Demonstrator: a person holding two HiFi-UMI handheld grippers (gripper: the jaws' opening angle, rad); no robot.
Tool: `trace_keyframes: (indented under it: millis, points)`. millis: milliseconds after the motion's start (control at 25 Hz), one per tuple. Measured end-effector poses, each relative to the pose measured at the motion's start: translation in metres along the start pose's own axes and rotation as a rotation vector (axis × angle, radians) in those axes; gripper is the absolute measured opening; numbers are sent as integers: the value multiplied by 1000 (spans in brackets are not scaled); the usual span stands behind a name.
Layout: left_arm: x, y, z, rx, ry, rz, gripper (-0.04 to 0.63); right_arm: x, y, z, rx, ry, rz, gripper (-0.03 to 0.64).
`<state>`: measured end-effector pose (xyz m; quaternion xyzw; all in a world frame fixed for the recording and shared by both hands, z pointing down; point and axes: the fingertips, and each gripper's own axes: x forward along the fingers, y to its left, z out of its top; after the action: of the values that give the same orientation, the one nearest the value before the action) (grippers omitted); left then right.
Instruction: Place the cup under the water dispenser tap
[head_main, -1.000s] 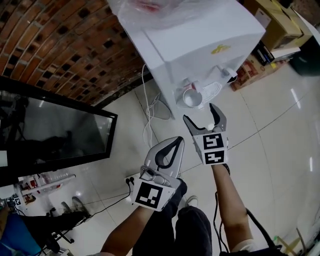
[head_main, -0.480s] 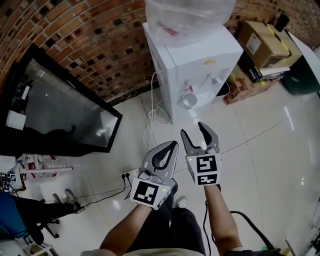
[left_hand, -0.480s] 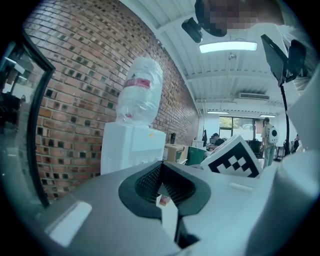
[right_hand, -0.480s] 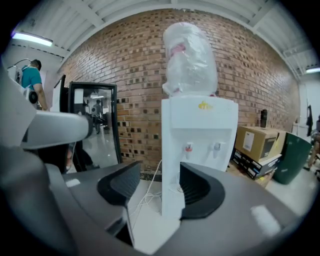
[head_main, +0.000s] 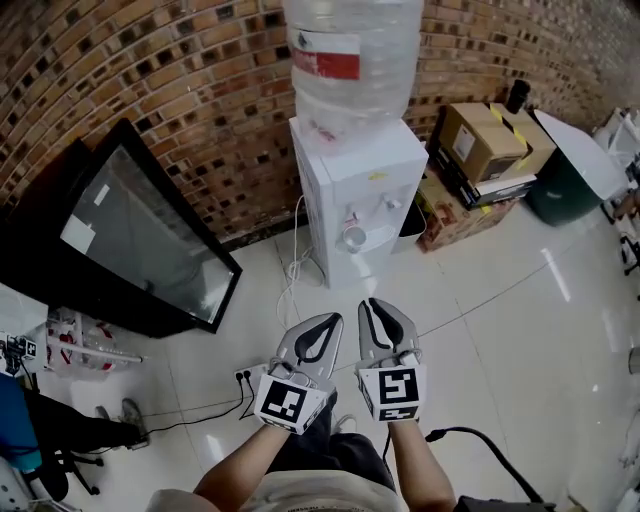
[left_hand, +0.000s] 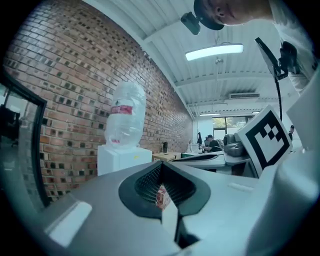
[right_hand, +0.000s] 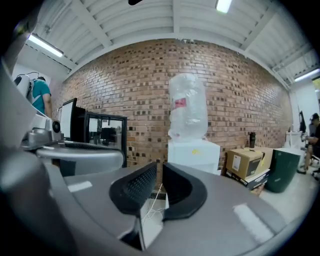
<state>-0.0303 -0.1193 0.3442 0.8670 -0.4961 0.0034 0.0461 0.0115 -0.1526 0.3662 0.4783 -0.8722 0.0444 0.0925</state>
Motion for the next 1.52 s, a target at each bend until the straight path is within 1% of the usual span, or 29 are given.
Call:
trace_keyframes:
  millis: [120, 240, 400, 520, 640, 720, 840, 1000, 1320, 1520]
  points:
    - [-18, -26, 25, 10, -26, -12, 0, -36, 5, 24, 5, -36, -5, 25]
    - [-35, -47, 41, 20, -27, -15, 0, -70, 11, 42, 1, -52, -6, 8]
    - [-50, -68, 53, 31, -13, -26, 0, -103, 13, 54, 2, -56, -11, 6]
    - [-59, -81, 68, 40, -33, -54, 0, -123, 15, 57, 9, -47, -19, 6]
    - [-71, -90, 77, 40, -30, -85, 0, -141, 25, 65, 9, -48, -23, 6]
    - [-82, -92, 81, 38, -24, -102, 0, -150, 36, 70, 2, -49, -20, 6]
    - [-102, -91, 88, 32, -39, -125, 0, -160, 62, 72, -14, -43, -11, 6]
    - [-137, -84, 91, 22, -58, -155, 0, -169, 102, 77, -36, -55, -27, 6]
    - [-221, -57, 95, -3, -96, -175, 0, -182, 185, 83, -36, -51, -52, 6]
    - [-261, -52, 90, -31, -86, -195, 0, -200, 226, 78, -39, -39, -69, 6]
